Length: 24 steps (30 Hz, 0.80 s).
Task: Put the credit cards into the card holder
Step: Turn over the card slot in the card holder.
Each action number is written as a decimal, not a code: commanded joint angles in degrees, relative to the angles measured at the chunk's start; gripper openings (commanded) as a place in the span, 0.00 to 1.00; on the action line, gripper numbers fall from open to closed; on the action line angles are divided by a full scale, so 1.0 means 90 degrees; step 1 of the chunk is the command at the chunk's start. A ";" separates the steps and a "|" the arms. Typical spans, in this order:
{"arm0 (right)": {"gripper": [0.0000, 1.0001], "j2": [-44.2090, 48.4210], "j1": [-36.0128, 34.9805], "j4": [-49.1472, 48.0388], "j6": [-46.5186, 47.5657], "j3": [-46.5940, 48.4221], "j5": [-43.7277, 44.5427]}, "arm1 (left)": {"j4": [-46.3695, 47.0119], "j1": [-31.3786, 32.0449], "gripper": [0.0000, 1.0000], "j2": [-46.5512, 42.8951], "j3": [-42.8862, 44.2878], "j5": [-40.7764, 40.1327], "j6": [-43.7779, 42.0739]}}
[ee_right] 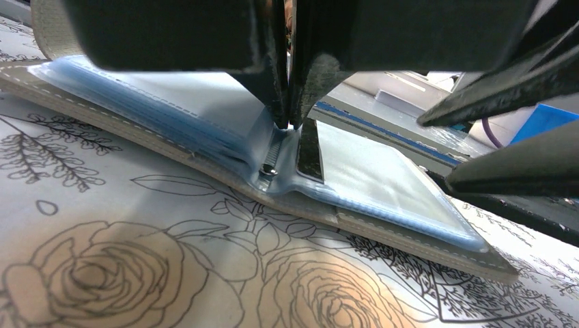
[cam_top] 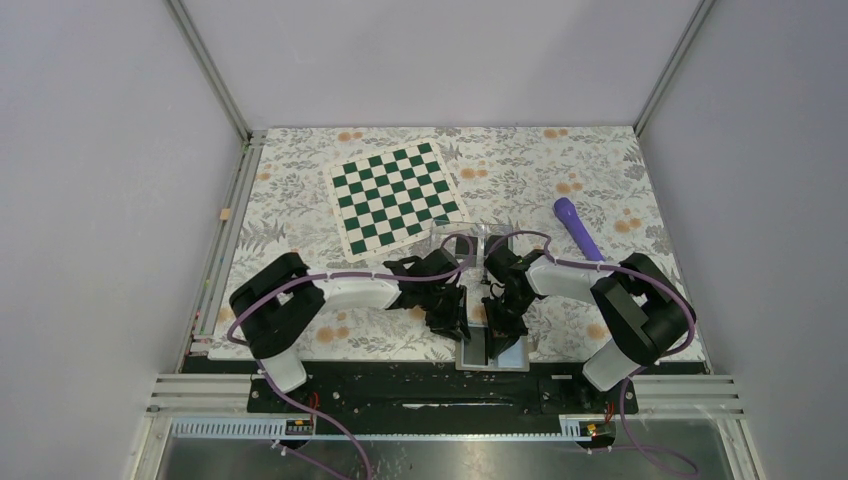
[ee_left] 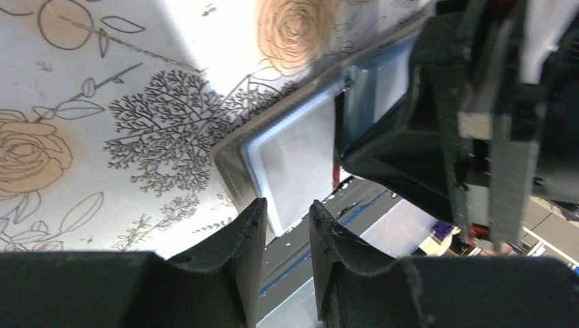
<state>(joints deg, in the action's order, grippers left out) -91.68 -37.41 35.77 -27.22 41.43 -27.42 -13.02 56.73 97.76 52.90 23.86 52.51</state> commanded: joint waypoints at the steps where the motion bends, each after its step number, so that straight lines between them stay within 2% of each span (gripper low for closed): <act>1: 0.05 -0.0110 -0.0038 -0.0172 0.0076 -0.0031 0.0403 | 0.0133 0.0029 0.30 0.0211 0.0137 -0.0189 0.0034; 5: 0.05 -0.0111 -0.0040 -0.0192 0.0084 -0.0062 0.0400 | 0.0255 0.0025 0.29 0.0342 0.0142 -0.0105 0.0015; 12: 0.04 -0.0129 -0.0040 -0.0193 0.0076 -0.0038 0.0386 | 0.0521 0.0030 0.14 0.0205 0.0151 0.0054 0.0034; 24: 0.04 -0.0119 -0.0042 -0.0195 0.0058 -0.0030 0.0355 | 0.0212 0.0102 0.13 -0.0137 0.0322 -0.0057 -0.0078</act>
<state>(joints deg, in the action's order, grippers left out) -91.72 -37.41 35.73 -27.22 41.39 -27.46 -11.75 56.82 99.96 52.93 23.59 52.47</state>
